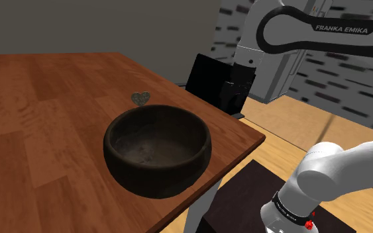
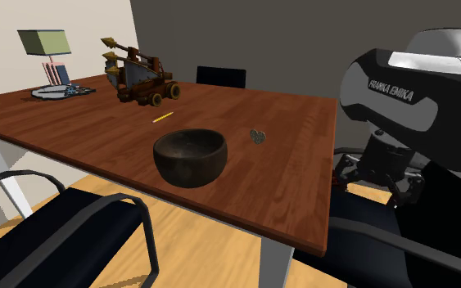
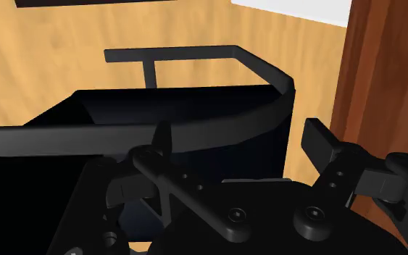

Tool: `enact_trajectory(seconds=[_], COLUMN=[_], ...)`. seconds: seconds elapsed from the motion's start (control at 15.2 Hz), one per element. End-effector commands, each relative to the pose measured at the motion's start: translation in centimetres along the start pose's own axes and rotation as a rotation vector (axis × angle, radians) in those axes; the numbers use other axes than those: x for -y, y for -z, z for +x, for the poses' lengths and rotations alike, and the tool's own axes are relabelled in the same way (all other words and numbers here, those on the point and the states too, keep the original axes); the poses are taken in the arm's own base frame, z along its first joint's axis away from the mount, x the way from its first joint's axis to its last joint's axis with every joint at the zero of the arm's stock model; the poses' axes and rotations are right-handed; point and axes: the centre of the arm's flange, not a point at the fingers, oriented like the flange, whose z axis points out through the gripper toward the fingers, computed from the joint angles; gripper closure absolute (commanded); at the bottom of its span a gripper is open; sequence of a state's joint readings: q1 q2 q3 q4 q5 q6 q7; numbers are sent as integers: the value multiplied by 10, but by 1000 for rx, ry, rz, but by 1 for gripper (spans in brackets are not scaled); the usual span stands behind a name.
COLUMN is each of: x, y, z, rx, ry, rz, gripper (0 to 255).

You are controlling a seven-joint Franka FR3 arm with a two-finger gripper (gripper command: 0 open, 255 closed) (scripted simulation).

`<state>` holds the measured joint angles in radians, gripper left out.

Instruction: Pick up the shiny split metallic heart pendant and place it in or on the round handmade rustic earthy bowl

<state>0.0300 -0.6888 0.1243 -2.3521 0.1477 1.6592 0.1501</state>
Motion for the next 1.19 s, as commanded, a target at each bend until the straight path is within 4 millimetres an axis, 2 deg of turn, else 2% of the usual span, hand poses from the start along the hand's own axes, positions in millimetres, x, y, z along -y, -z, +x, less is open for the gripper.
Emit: enact_trajectory(seconds=[0.0, 0.46, 0.53, 0.59, 1.12], x=[28, 118, 72, 72, 160], y=[5, 21, 13, 13, 17], z=[1, 15, 3, 3, 21], rx=[-35, -154, -46, -46, -177], ry=[-4, -14, -15, -15, -23], rz=[-9, -42, -342, -342, -270], gripper=[0, 0, 0, 0, 0])
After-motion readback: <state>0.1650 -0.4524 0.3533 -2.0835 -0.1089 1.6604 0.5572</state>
